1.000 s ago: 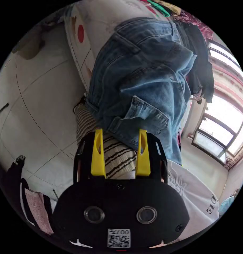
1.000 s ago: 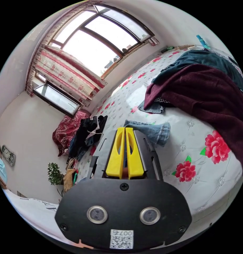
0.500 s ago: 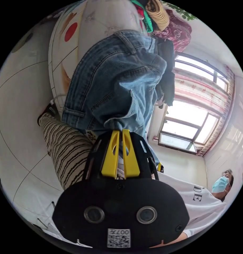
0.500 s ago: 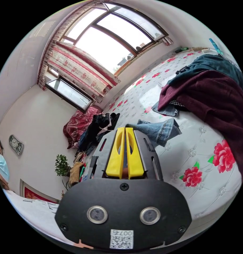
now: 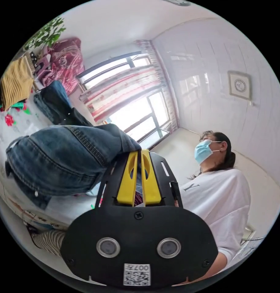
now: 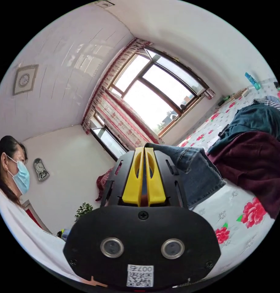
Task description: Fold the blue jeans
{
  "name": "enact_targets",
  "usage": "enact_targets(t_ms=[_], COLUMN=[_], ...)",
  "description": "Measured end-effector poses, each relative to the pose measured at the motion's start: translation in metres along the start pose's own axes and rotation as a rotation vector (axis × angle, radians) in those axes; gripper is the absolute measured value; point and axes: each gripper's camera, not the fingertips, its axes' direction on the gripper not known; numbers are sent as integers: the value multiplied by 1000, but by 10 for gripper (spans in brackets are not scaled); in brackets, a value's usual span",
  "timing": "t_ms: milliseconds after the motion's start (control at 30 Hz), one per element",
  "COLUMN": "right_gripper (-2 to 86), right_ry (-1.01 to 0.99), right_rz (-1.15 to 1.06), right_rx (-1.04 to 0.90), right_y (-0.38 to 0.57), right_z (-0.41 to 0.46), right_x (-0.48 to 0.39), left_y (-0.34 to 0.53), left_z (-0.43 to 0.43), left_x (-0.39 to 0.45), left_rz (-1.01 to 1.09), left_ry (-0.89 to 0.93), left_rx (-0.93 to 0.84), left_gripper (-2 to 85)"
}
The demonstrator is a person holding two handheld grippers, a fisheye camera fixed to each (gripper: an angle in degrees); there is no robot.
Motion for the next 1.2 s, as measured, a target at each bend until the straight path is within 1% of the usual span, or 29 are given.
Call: enact_targets(t_ms=[67,133,167,200,233,267,300,333,367,400,433,467,500,533,567,633,667,700,733,767,800,833,867,933,1000,1067,1167,1200], right_gripper=[-3,-3,-2,-2,-1,0,1,4,6,12,22,27,38,44,47,54,56,60,64,66,69,71,72,78,80,80,75,69], right_ry=[30,17,8,-14,-38,-52,-84,-117,-136,-154,-159,-165,-163,-128,-107,-2,34,118,214,265,361,441,477,558,571,570,598,653], right_rz=[-47,-88,-96,-110,-130,-138,-135,-139,-151,-150,-88,-63,-37,-14,-9,-26,-29,-26,-10,4,31,55,71,133,160,160,142,124], right_rx=[37,39,30,-3,-48,-76,-140,-196,-215,-270,-358,-407,-500,-584,-611,-692,-728,-805,-869,-895,-925,-929,-927,-919,-936,-964,-1032,-1039], right_y=[-12,-25,-27,-33,-37,-39,-41,-40,-37,-26,-10,-1,21,47,61,117,132,159,184,194,208,216,218,222,225,231,248,254], right_z=[-5,15,26,55,93,117,169,226,255,311,365,389,428,454,461,473,474,474,470,467,459,450,446,440,447,461,488,496], right_x=[-15,-29,-32,-38,-45,-49,-54,-58,-60,-60,-53,-48,-40,-30,-25,0,8,28,50,61,82,99,107,131,141,143,139,135], left_y=[-5,-12,-18,-26,-31,-44,-60,-70,-89,-104,-108,-112,-113,-114,-114,-109,-100,-87,-80,-65,-50,-43,-31,-21,-23,-36,-69,-80], left_z=[10,19,27,36,42,55,70,79,95,107,112,118,124,126,133,146,152,155,155,155,154,154,154,163,191,220,268,286], left_x=[16,20,13,-3,-13,-36,-67,-84,-122,-160,-175,-197,-204,-205,-204,-203,-205,-208,-209,-213,-216,-217,-218,-219,-224,-230,-242,-253], left_rz=[21,1,-53,-132,-162,-211,-275,-292,-320,-389,-427,-486,-483,-471,-429,-355,-324,-303,-303,-317,-334,-343,-362,-357,-321,-251,-115,-74], left_ry=[14,-61,-132,-213,-259,-360,-433,-463,-513,-559,-590,-662,-748,-783,-843,-940,-1009,-1075,-1105,-1150,-1189,-1212,-1254,-1270,-1259,-1252,-1195,-1182], left_rx=[11,40,56,59,60,56,58,60,60,84,109,174,226,232,207,76,-30,-124,-170,-254,-326,-359,-411,-477,-562,-604,-558,-554], left_gripper=[-8,-8,-7,-7,-6,-4,0,2,12,33,48,77,103,105,108,111,110,107,105,103,101,101,100,98,98,99,100,101])
